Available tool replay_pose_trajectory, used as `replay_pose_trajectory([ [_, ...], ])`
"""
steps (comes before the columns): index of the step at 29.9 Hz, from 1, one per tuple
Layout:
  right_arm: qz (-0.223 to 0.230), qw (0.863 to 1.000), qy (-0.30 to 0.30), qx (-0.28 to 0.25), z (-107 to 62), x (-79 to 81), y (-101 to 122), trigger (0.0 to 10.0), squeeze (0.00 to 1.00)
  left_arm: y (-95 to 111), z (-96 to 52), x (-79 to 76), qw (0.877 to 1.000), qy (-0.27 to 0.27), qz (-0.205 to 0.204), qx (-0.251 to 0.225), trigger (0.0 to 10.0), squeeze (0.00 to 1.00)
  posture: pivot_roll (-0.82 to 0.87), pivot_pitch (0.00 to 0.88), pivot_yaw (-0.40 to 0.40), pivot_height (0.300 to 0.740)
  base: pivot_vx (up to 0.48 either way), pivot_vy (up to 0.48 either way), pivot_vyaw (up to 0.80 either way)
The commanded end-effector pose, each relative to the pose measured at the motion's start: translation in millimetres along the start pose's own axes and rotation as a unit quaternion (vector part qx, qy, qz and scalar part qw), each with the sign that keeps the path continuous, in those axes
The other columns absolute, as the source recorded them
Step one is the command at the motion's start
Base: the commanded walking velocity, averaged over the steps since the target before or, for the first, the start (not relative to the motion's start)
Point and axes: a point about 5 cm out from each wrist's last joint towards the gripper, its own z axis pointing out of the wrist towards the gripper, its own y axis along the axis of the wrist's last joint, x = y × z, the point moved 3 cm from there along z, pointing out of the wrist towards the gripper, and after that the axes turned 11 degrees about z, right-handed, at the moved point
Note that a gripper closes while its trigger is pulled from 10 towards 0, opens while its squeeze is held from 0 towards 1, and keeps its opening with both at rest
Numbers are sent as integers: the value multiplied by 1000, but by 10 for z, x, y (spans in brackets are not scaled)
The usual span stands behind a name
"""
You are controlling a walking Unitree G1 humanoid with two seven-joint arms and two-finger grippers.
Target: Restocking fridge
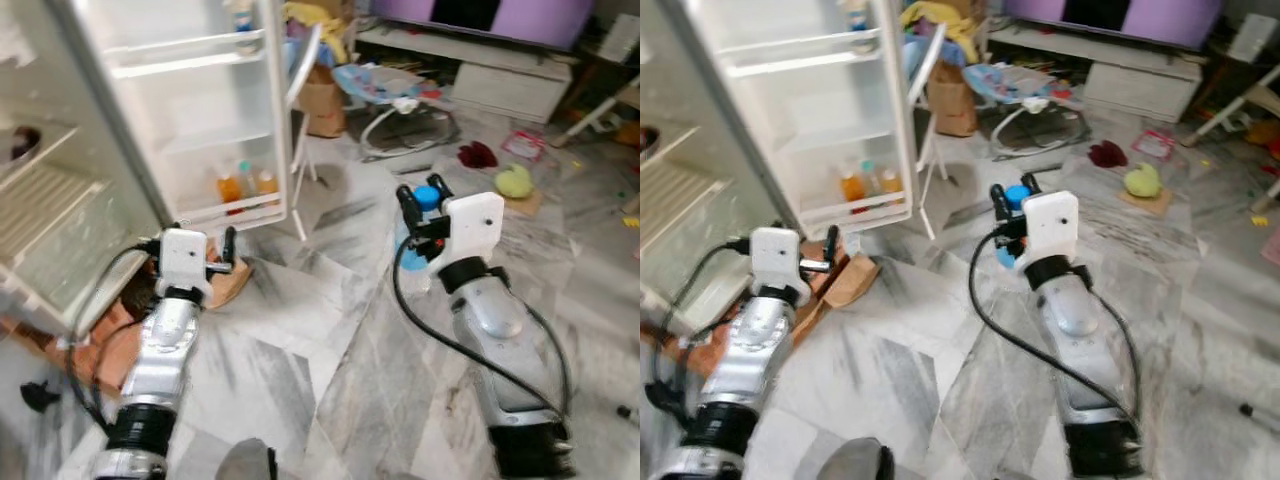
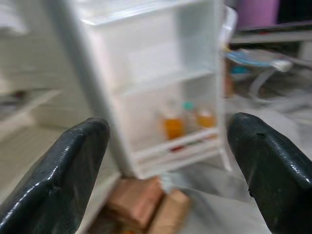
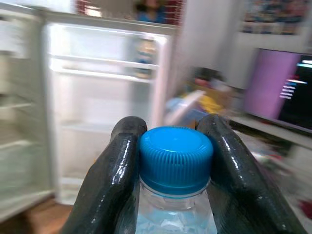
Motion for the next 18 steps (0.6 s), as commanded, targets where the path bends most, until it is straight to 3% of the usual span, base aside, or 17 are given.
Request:
replay_pose_trajectory([
  [1,-10,1000,0,-17,5,-29,85,10000,0,-2,-15,-36,1000,0,0,0,10000,0,-32,21,-7,740,0,480,800],
  [3,-9,1000,1,-17,7,-26,86,10000,0,1,-13,-36,1000,-1,-1,-1,10000,0,-32,21,-8,740,0,480,625],
  [18,-4,1000,-6,-18,10,-38,89,10000,0,8,-31,-19,1000,-10,-6,-8,10000,0,-31,29,-7,740,0,448,0],
])
